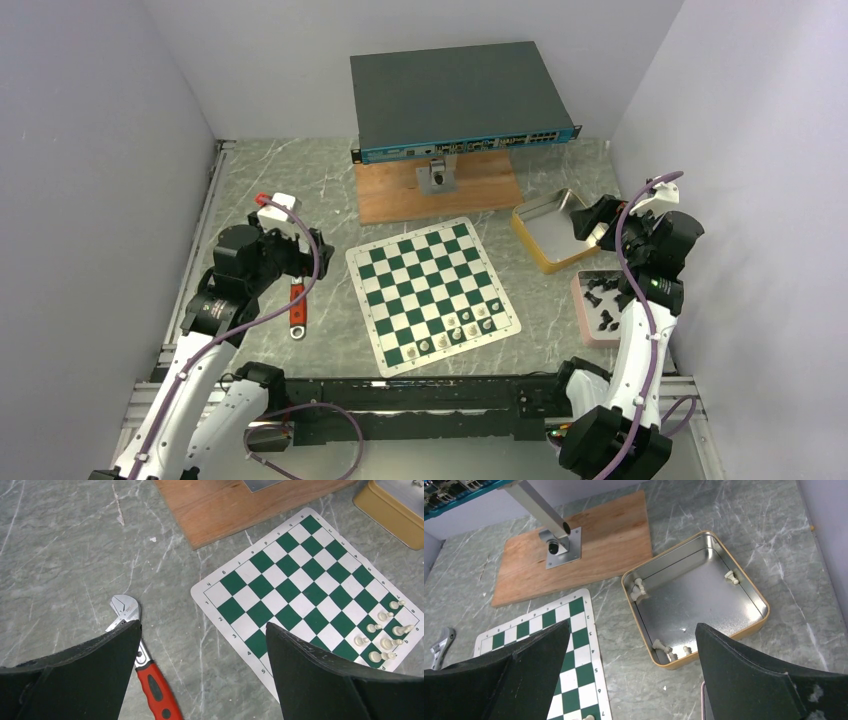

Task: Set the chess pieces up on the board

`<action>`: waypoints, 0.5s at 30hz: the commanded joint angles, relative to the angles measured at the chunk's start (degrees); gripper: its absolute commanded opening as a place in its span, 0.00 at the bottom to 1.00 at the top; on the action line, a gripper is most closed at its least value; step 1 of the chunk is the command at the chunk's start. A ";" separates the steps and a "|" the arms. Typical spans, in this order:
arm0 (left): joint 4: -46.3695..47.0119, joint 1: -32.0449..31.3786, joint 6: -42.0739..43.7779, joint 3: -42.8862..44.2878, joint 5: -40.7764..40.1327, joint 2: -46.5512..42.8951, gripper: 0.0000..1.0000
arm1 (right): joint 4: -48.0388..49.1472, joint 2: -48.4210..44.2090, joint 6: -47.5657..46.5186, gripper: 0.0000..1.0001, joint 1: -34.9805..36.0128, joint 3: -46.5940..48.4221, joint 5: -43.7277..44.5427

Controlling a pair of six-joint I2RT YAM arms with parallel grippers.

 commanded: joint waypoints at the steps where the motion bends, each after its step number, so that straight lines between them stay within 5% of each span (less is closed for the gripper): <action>1: 2.99 0.29 0.17 -0.46 3.00 -0.41 1.00 | 1.17 -0.62 0.65 1.00 -0.33 -0.10 0.97; 6: 3.85 0.29 0.11 -0.92 8.20 -0.26 1.00 | 1.21 -0.70 -0.38 1.00 -0.33 -0.35 -0.49; 9: 6.39 0.25 0.26 -1.91 19.42 0.78 1.00 | 0.55 -0.93 -6.34 1.00 -0.37 -1.18 -4.94; 12: 6.43 -0.15 0.06 -1.37 27.43 3.48 1.00 | -9.49 -0.84 -26.36 1.00 -0.33 2.01 -16.03; 15: 4.32 -0.91 0.97 -0.39 26.12 5.19 1.00 | -27.16 1.34 -46.69 1.00 -0.16 9.68 -17.25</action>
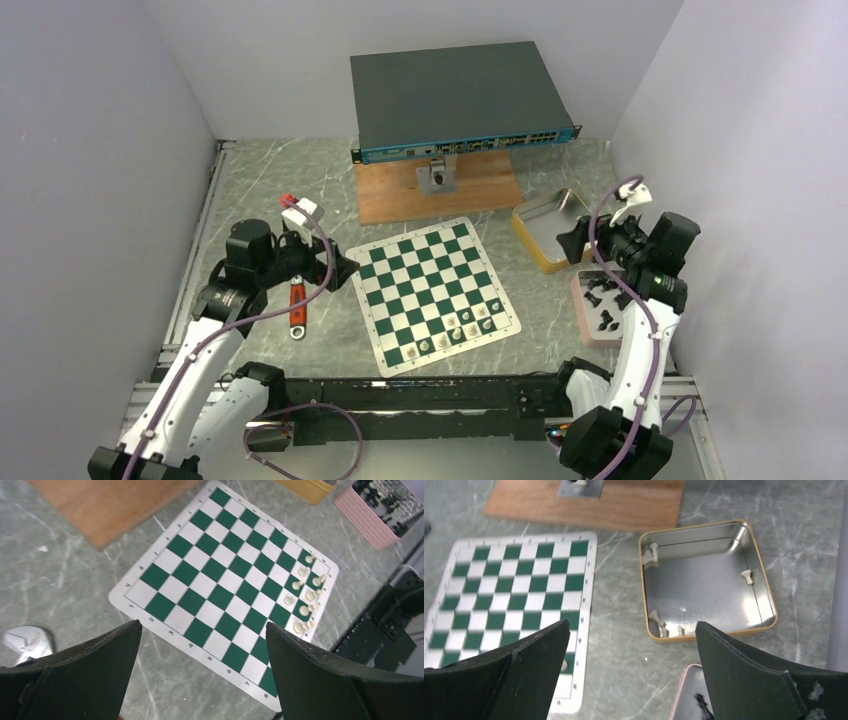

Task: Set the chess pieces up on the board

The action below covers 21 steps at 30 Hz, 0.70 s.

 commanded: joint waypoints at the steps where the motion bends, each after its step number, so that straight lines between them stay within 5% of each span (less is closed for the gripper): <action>1: 0.88 -0.70 0.94 1.25 5.98 1.66 1.00 | -25.23 2.78 -35.08 1.00 -0.05 11.51 -6.32; 6: 0.23 -0.70 1.26 1.31 2.77 1.40 1.00 | -42.77 10.92 -53.68 0.99 -0.05 18.47 9.25; 12: -0.36 -0.70 1.45 1.46 -0.14 0.93 1.00 | -41.56 10.19 -64.14 1.00 -0.99 13.00 26.59; 21: -0.55 -0.70 1.44 1.57 -0.75 0.91 1.00 | -48.34 22.40 -72.69 0.94 -9.80 13.89 16.67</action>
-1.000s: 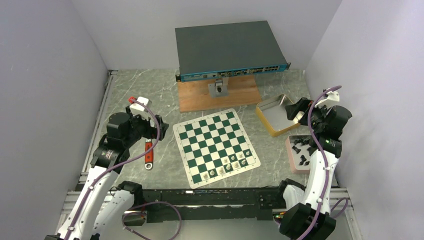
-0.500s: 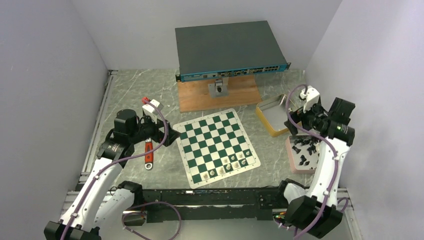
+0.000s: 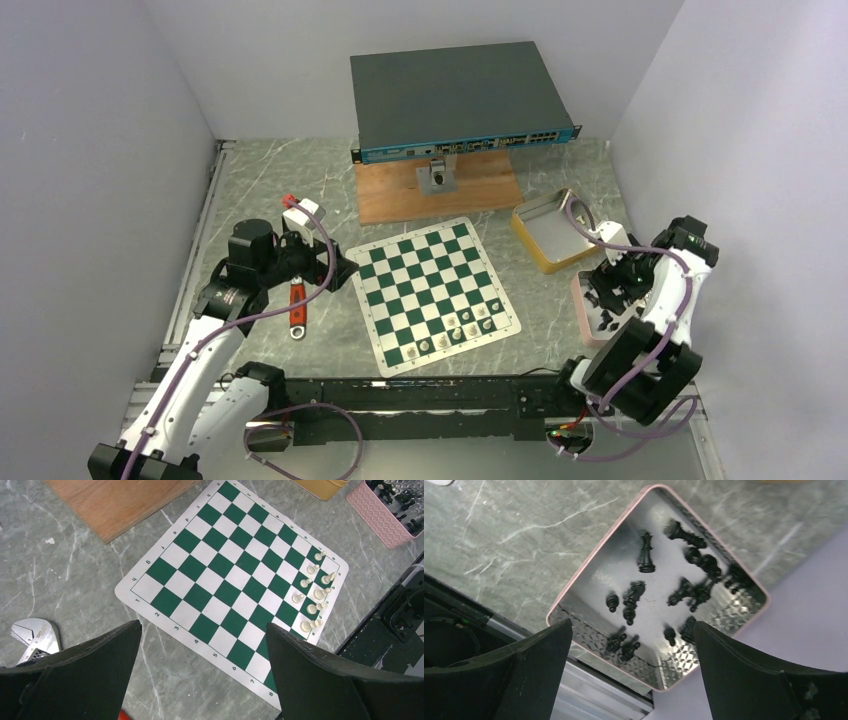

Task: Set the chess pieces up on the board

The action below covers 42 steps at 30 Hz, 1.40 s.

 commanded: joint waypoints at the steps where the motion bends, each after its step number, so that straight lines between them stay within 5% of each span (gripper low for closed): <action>1: 0.70 -0.17 0.78 1.57 -0.58 -0.94 1.00 | -3.01 2.49 -5.38 0.94 -1.43 -0.44 -5.26; 9: 0.46 -0.17 0.62 1.83 -1.06 -0.59 1.00 | 3.72 2.59 1.43 0.81 -1.51 -3.05 -3.21; 17: 0.27 -0.17 0.74 1.92 -0.58 -1.89 1.00 | 12.23 2.00 14.92 0.47 1.16 -8.60 -3.26; 29: -1.35 -4.08 2.25 2.19 -4.15 -0.76 1.00 | 24.59 4.26 30.23 0.37 10.43 -14.65 2.63; 42: -1.62 -5.62 2.80 2.13 -5.39 -1.92 1.00 | 22.23 6.33 33.69 0.33 12.11 -12.99 1.35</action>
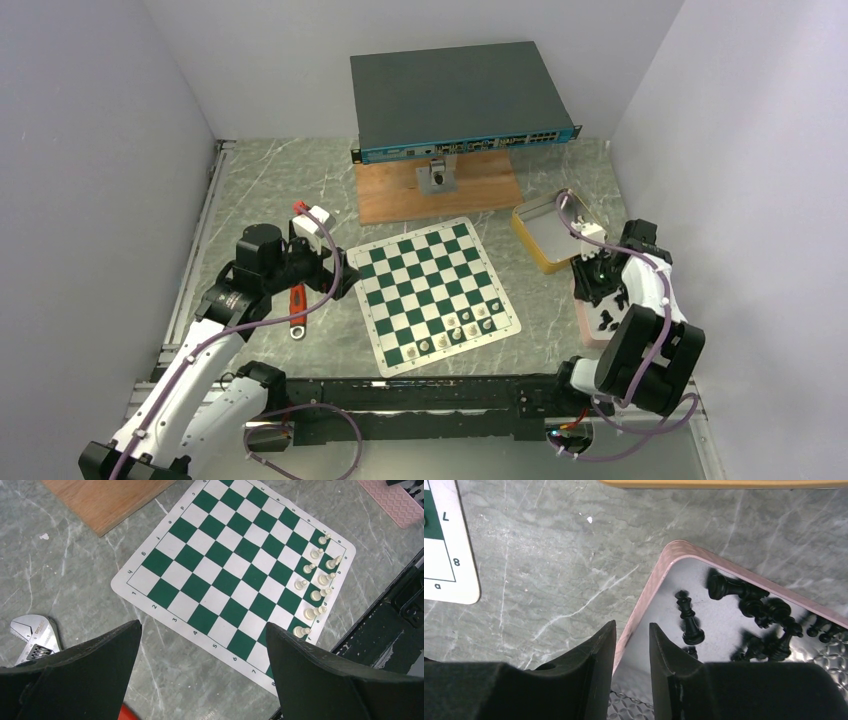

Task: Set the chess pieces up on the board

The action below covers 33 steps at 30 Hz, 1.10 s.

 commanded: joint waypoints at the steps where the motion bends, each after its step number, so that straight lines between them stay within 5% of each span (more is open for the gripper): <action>1: 0.93 -0.31 1.08 2.10 -0.57 -0.88 1.00 | 0.74 0.98 2.53 0.32 1.44 0.17 0.19; 13: 0.96 -0.31 1.12 2.08 -0.66 -0.86 1.00 | -2.20 2.08 2.90 0.19 7.88 0.68 -3.86; 33: 1.09 0.03 1.14 1.99 -0.62 -0.69 1.00 | -3.25 9.14 5.40 0.23 23.99 5.04 -13.25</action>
